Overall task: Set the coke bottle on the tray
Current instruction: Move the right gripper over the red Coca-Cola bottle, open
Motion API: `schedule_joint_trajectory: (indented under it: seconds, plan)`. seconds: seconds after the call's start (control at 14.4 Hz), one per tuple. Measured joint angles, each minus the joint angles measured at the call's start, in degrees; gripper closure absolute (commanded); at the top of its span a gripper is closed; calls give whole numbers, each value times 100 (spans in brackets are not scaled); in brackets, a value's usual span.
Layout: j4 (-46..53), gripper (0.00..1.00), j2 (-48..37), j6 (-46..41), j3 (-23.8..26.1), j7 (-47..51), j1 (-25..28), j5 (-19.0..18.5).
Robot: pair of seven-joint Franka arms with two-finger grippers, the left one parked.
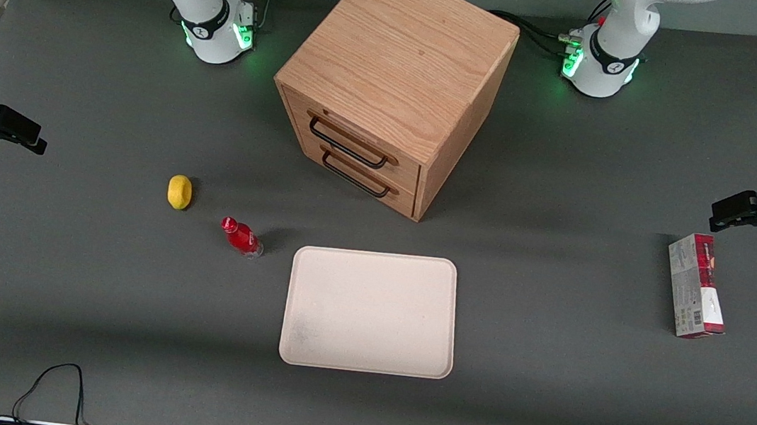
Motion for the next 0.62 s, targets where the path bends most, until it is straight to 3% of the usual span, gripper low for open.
schedule_joint_trajectory:
  seconds: [0.21,0.62]
  plan:
    - [-82,0,8,-29,9,98,249,18]
    - [-299,0,95,431,46,1558,1822,21]
